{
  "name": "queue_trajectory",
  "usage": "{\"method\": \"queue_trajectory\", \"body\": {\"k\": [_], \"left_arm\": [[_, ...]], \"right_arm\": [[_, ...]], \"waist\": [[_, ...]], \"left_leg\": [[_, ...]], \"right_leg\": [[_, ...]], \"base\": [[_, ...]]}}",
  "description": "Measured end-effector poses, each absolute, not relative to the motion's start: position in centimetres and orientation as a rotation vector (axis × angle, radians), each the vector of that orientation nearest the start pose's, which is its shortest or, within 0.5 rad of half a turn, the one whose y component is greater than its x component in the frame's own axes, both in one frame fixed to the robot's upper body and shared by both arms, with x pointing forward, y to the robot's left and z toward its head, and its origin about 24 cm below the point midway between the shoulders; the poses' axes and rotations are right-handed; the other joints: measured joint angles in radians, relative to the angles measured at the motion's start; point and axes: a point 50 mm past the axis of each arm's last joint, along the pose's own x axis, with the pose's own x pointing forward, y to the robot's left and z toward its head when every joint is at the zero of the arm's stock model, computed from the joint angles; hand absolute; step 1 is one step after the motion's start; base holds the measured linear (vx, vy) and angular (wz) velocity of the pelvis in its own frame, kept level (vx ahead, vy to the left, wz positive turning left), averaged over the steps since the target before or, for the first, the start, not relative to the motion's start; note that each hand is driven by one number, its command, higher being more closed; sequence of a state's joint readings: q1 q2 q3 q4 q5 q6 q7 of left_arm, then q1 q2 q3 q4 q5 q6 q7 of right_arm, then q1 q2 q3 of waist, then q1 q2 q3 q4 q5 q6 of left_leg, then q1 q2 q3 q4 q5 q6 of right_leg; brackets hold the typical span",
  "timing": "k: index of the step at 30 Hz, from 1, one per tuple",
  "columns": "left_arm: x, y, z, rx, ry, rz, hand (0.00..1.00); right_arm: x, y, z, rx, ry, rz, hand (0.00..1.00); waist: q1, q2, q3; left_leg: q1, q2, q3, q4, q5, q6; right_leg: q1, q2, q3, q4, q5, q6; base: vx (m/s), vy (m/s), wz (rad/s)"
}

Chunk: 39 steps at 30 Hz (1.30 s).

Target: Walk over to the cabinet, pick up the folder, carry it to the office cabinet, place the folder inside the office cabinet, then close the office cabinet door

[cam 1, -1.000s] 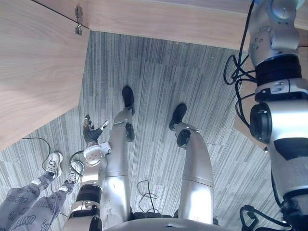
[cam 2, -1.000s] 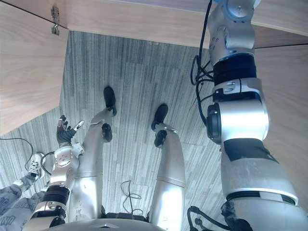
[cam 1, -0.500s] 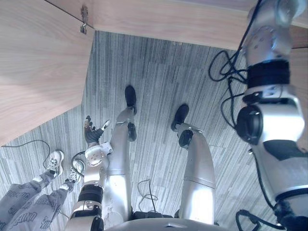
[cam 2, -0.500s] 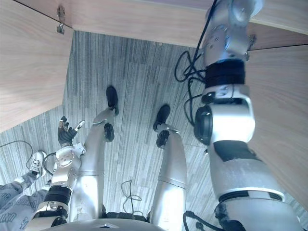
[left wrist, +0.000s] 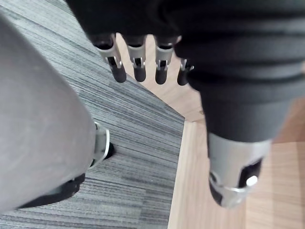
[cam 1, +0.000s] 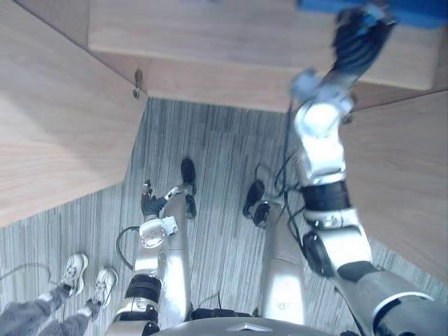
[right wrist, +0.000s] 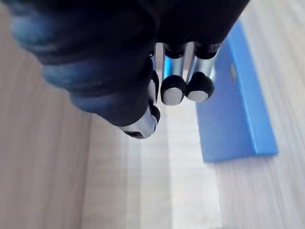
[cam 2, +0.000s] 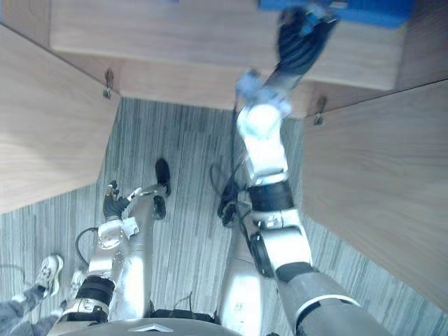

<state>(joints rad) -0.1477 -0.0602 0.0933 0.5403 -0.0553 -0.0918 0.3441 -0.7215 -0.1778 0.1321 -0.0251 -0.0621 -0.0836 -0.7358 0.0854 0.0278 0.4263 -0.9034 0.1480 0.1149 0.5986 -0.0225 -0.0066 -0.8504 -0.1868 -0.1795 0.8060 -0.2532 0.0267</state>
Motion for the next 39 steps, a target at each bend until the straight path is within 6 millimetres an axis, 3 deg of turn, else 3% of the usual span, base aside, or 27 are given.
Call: {"method": "queue_trajectory", "body": {"k": [3, 4, 6, 8, 9, 13, 15, 17, 20, 23, 30, 39], "left_arm": [[23.5, 16.3, -6.1, -0.032, 0.428, 0.394, 0.00], [23.5, 16.3, -6.2, -0.031, 0.430, 0.394, 0.00], [21.6, 16.8, -8.0, 0.008, 0.515, 0.394, 0.00], [20.5, 17.1, -8.9, 0.046, 0.565, 0.391, 0.00], [19.7, 17.2, -9.6, 0.065, 0.601, 0.387, 0.00], [17.6, 17.5, -11.6, 0.139, 0.722, 0.353, 0.00], [16.8, 17.7, -12.3, 0.174, 0.764, 0.324, 0.00], [16.1, 18.2, -12.9, 0.202, 0.807, 0.306, 0.00], [14.9, 18.9, -13.6, 0.237, 0.860, 0.291, 0.00], [13.8, 19.0, -14.1, 0.241, 0.897, 0.289, 0.00], [12.3, 18.8, -14.9, 0.256, 0.958, 0.241, 0.00], [11.4, 18.8, -15.4, 0.299, 1.005, 0.170, 0.00]], "right_arm": [[29.6, -9.9, 19.6, -0.200, -0.750, -0.266, 1.00], [29.6, -9.9, 19.4, -0.205, -0.746, -0.261, 1.00], [27.9, -8.7, 14.3, -0.357, -0.618, -0.137, 1.00], [26.7, -8.1, 11.9, -0.418, -0.550, -0.061, 1.00], [25.8, -7.8, 10.4, -0.437, -0.503, -0.016, 0.00], [24.2, -7.7, 5.6, -0.508, -0.331, 0.087, 0.00], [23.8, -8.3, 2.0, -0.579, -0.180, 0.125, 0.00], [23.1, -9.9, -2.5, -0.651, 0.030, 0.162, 0.00], [21.5, -12.3, -6.7, -0.744, 0.243, 0.172, 0.00], [19.7, -14.8, -9.5, -0.784, 0.428, 0.142, 0.00], [16.4, -18.2, -12.5, -0.780, 0.696, 0.047, 0.00], [14.1, -20.2, -13.6, -0.630, 0.854, -0.122, 0.00]], "waist": [[-0.004, -0.004, -0.063], [-0.004, -0.004, -0.064], [-0.007, -0.014, -0.118], [-0.009, -0.025, -0.136], [-0.015, -0.029, -0.157], [-0.035, -0.056, -0.201], [-0.046, -0.062, -0.224], [-0.049, -0.061, -0.231], [-0.054, -0.060, -0.235], [-0.062, -0.053, -0.268], [-0.080, -0.048, -0.318], [-0.100, -0.039, -0.348]], "left_leg": [[0.126, -0.008, 0.010, -0.062, -0.007, 0.000], [0.130, -0.008, 0.010, -0.063, -0.007, -0.001], [0.240, -0.020, 0.017, -0.131, 0.002, -0.001], [0.309, -0.024, 0.024, -0.170, 0.004, -0.004], [0.342, -0.024, 0.027, -0.193, 0.006, -0.006], [0.462, -0.032, 0.048, -0.304, 0.033, -0.012], [0.515, -0.035, 0.052, -0.372, 0.061, -0.019], [0.591, -0.037, 0.061, -0.459, 0.094, -0.023], [0.684, -0.046, 0.079, -0.556, 0.130, -0.026], [0.751, -0.054, 0.089, -0.629, 0.154, -0.024], [0.846, -0.077, 0.104, -0.678, 0.155, -0.025], [0.903, -0.087, 0.119, -0.685, 0.139, -0.015]], "right_leg": [[0.131, 0.001, -0.010, -0.072, 0.000, 0.009], [0.136, 0.001, -0.011, -0.074, 0.000, 0.009], [0.249, 0.001, -0.025, -0.147, 0.007, 0.019], [0.317, 0.003, -0.026, -0.193, 0.015, 0.026], [0.354, 0.010, -0.028, -0.227, 0.025, 0.029], [0.456, 0.021, -0.022, -0.331, 0.055, 0.038], [0.502, 0.033, -0.021, -0.397, 0.082, 0.042], [0.573, 0.051, -0.014, -0.488, 0.123, 0.045], [0.647, 0.064, 0.000, -0.570, 0.158, 0.052], [0.708, 0.073, 0.005, -0.646, 0.191, 0.059], [0.806, 0.072, 0.028, -0.732, 0.221, 0.069], [0.857, 0.070, 0.072, -0.762, 0.232, 0.072]], "base": [[0.11, -0.036, 0.01], [0.13, -0.020, 0.07], [0.13, -0.006, 0.06], [0.18, -0.007, -0.03], [0.19, -0.006, -0.06], [0.13, -0.002, -0.12], [0.09, 0.002, -0.12], [0.08, 0.025, -0.17], [0.06, 0.042, -0.16], [0.04, 0.050, -0.11], [0.01, 0.049, -0.07], [-0.02, 0.036, -0.11]]}}
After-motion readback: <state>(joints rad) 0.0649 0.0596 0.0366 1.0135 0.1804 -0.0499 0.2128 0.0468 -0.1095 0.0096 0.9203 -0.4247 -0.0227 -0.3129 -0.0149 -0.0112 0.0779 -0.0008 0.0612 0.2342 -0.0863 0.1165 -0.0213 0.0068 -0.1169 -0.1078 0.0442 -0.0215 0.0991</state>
